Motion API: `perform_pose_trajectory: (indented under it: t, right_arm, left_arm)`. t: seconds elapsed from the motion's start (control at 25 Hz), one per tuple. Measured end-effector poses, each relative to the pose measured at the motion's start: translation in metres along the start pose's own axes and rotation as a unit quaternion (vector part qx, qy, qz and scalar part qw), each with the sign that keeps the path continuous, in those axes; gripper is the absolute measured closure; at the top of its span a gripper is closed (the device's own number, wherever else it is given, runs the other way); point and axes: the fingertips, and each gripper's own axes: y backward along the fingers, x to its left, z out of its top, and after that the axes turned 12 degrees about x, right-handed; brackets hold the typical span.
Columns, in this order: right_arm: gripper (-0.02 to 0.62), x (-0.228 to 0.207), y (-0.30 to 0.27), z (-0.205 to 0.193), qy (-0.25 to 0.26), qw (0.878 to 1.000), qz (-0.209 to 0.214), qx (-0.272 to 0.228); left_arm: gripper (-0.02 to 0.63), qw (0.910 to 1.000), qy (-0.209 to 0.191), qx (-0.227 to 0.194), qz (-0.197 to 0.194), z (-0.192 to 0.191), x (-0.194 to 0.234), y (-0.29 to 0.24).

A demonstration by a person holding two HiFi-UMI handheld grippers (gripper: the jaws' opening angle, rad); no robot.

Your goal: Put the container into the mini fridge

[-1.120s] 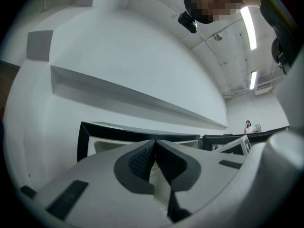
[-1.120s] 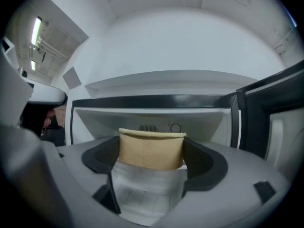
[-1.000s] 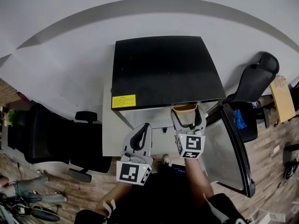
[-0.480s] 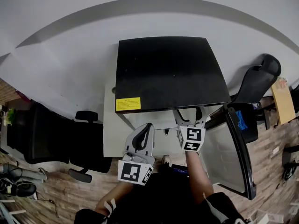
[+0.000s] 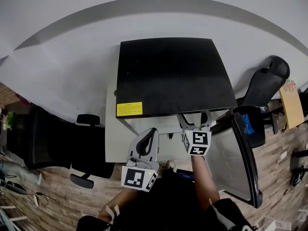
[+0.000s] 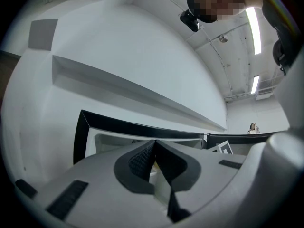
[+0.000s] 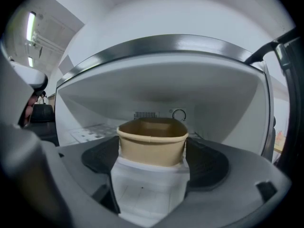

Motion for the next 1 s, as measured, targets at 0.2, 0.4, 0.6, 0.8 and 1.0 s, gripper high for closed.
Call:
perform_pose_trajectory:
  t: [0.2,0.4,0.6,0.8,1.0]
  right_arm:
    - [0.152,0.003,0.006,-0.006,-0.005,1.000,0.011,0.008]
    - [0.153,0.009,0.030,-0.009,-0.012,1.000,0.028,0.000]
    - [0.160,0.033,0.062,-0.009,-0.003,0.997,0.073,-0.008]
    - [0.467,0.039,0.097,0.005,-0.025,0.998,0.049,-0.042]
    - [0.543,0.049,0.124,0.021,-0.039,0.996,0.050,-0.070]
  left_arm:
    - [0.597,1.0000,0.001,-0.002,-0.003,0.000,-0.003,-0.002]
    - [0.597,1.0000,0.005,-0.003,-0.005,0.001,-0.002,-0.002]
    - [0.597,0.9999,0.008,-0.005,-0.004,0.001,0.002,0.004]
    - [0.597,1.0000,0.007,-0.005,-0.002,0.000,0.006,0.011]
    - [0.597,0.9999,0.004,-0.008,0.006,-0.003,0.011,0.017]
